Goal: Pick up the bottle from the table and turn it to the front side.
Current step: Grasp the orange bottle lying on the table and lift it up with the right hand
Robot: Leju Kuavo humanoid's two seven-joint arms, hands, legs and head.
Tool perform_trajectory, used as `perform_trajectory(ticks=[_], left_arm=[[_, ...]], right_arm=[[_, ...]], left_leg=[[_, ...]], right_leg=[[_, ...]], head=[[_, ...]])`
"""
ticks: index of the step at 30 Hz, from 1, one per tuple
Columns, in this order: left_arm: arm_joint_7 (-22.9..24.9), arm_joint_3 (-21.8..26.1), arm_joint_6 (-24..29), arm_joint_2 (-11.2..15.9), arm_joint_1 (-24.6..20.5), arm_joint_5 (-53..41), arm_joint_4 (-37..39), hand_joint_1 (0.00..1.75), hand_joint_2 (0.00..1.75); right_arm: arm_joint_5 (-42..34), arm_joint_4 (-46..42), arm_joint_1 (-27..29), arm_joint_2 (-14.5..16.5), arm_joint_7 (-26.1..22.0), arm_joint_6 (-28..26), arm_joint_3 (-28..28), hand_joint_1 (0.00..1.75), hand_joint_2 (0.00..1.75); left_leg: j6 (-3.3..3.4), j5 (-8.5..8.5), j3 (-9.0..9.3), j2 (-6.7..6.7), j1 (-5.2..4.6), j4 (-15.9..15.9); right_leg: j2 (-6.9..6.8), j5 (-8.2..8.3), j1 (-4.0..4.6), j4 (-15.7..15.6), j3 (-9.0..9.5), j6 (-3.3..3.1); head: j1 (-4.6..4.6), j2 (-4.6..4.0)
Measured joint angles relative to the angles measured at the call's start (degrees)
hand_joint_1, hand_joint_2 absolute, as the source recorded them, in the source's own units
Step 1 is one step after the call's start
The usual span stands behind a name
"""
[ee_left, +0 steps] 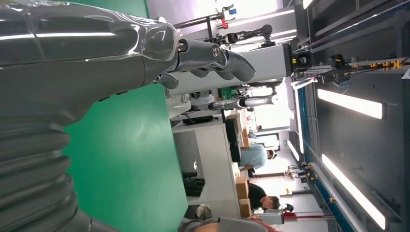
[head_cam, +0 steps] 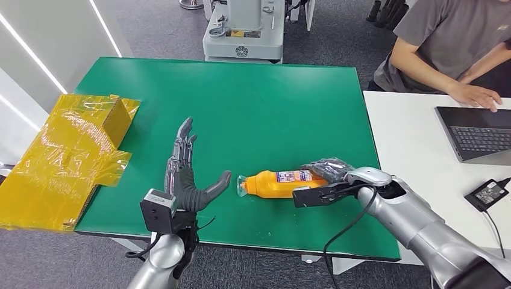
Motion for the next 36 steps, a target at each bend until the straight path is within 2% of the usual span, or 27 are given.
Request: perform_trajectory(ticks=[1, 17, 21, 30, 36], left_arm=[[0.0, 0.0, 0.1, 0.0, 0.0, 0.0, 0.0, 0.0, 1.75], [0.2, 0.0, 2.2, 0.0, 1.3, -0.6, -1.2, 0.0, 1.75], [0.3, 0.0, 2.6, 0.0, 1.6, -0.8, -1.5, 0.0, 1.75], [0.3, 0.0, 2.8, 0.0, 2.3, -0.9, -1.8, 0.0, 1.75], [0.3, 0.0, 2.8, 0.0, 2.5, -0.9, -2.2, 0.0, 1.75]], right_arm=[[0.0, 0.1, -0.1, 0.1, 0.1, 0.2, 0.1, 0.0, 1.75], [0.6, 4.0, -1.3, 3.4, 1.6, 1.3, 1.7, 0.0, 1.75], [0.8, 5.0, -1.5, 4.5, 1.2, 0.7, 2.0, 1.75, 1.75], [1.3, 6.5, -1.7, 5.9, -0.6, -1.7, 2.6, 1.75, 1.75], [1.7, 6.3, -1.0, 6.1, -0.5, -5.5, 2.5, 1.75, 1.75]], left_leg=[[0.0, 0.0, 0.0, 0.0, 0.0, 0.0], [0.0, 0.0, -0.01, 0.0, 0.01, 0.0], [0.0, 0.0, 0.0, 0.0, 0.01, 0.0], [0.0, 0.0, 0.0, -0.01, 0.0, 0.0], [0.0, 0.0, 0.0, -0.01, 0.0, 0.0]], right_leg=[[0.0, 0.0, 0.0, 0.0, 0.0, 0.0], [-0.01, 0.0, 0.01, 0.0, 0.0, 0.0], [-0.01, 0.0, 0.01, 0.0, 0.0, 0.0], [-0.02, 0.0, 0.0, 0.0, 0.01, 0.0], [-0.02, 0.0, 0.0, 0.0, 0.0, 0.0]], head=[[0.0, 0.0], [-0.01, 0.0], [-0.01, 0.0], [-0.01, 0.0], [0.0, 0.0]])
